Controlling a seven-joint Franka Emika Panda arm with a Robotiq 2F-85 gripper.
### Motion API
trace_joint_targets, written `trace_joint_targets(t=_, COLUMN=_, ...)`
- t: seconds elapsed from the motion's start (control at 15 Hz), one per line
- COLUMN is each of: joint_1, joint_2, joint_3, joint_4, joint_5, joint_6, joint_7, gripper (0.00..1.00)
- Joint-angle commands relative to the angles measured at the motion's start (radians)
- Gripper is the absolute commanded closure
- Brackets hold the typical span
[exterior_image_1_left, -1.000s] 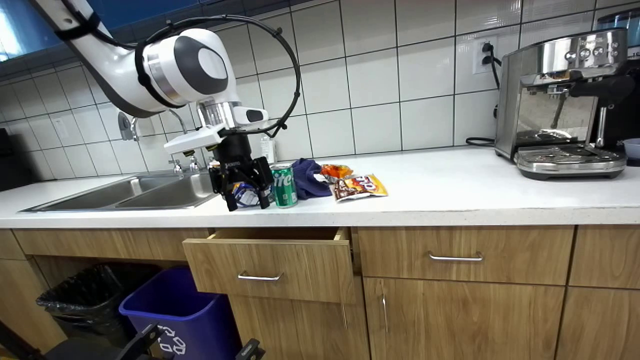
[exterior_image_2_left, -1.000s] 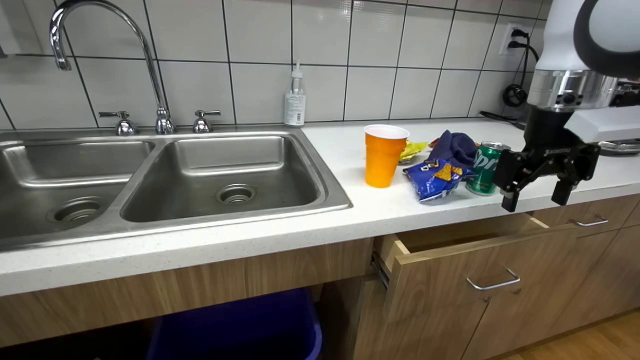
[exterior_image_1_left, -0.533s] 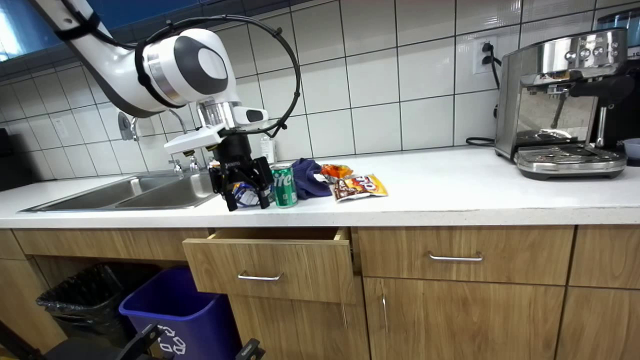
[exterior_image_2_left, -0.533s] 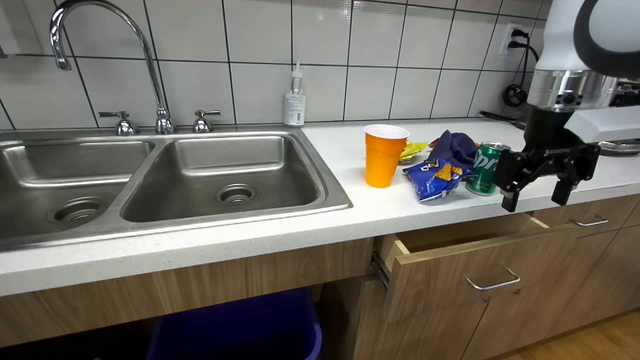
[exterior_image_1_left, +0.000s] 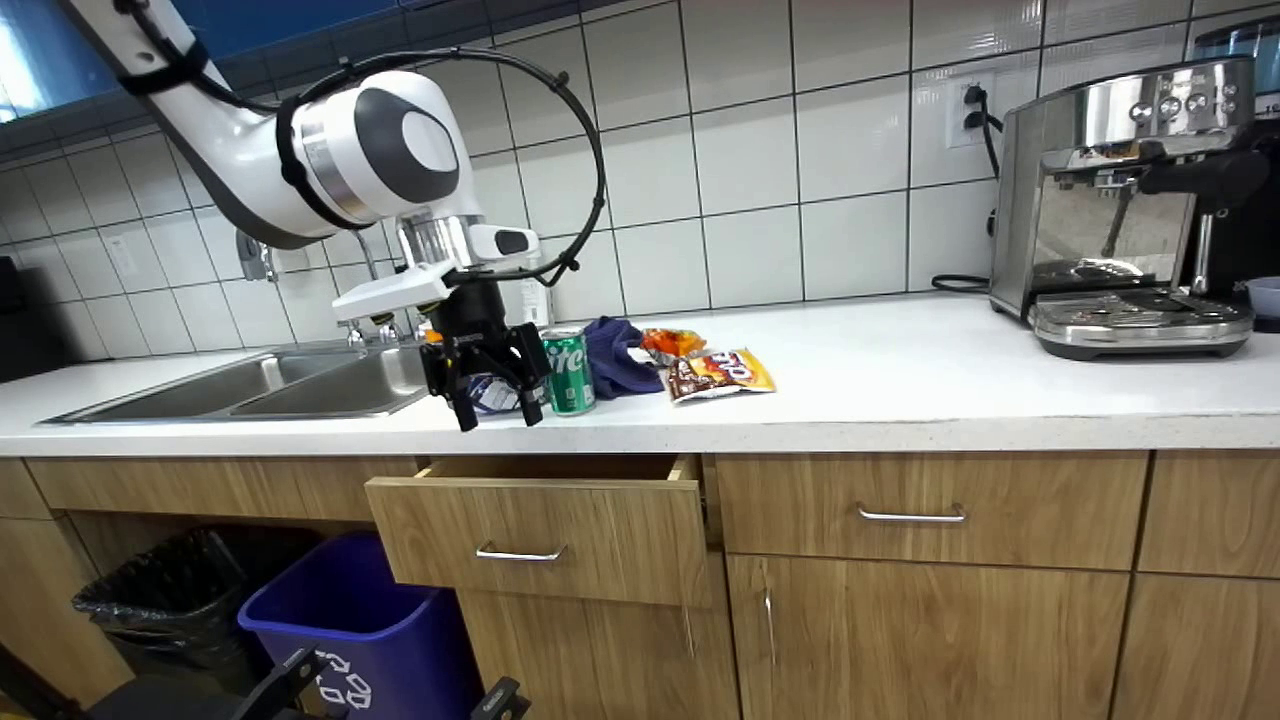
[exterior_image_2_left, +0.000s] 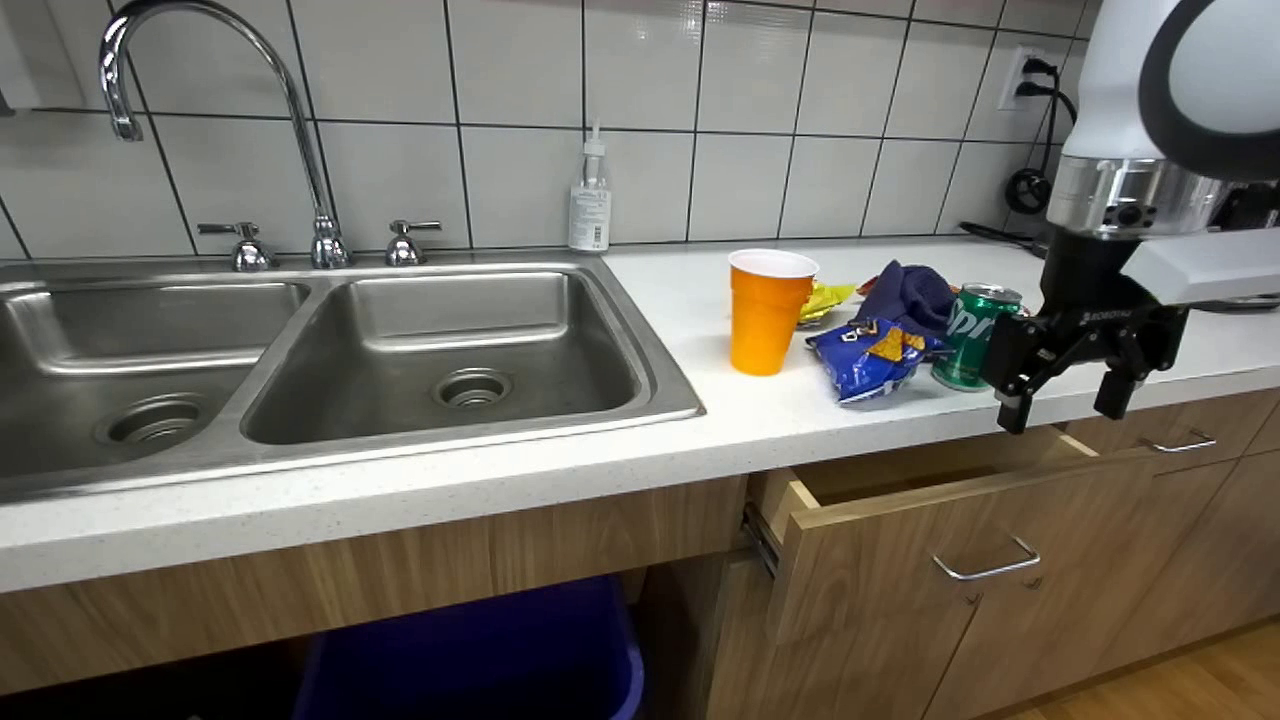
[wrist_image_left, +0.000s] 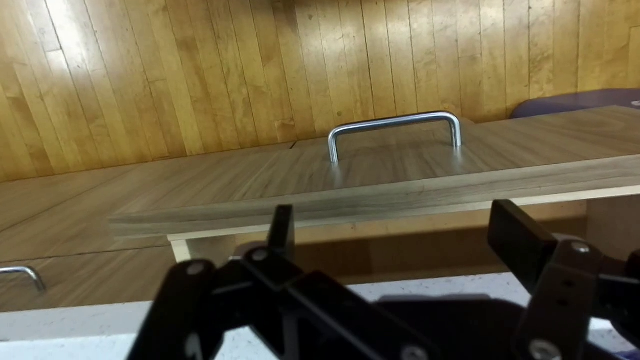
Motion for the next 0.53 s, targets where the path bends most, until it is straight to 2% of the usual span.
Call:
trace_joint_targets(t=0.0, joint_1=0.002, joint_2=0.047, joint_3=-0.015, joint_4=0.007, joint_5=-0.050, joint_6=0.067, joint_7=-0.013, gripper=0.00)
trace_joint_targets(t=0.47, joint_1=0.009, joint_2=0.164, joint_3=-0.052, joint_4=0.032, joint_5=-0.115, joint_6=0.185, joint_7=-0.026, gripper=0.00)
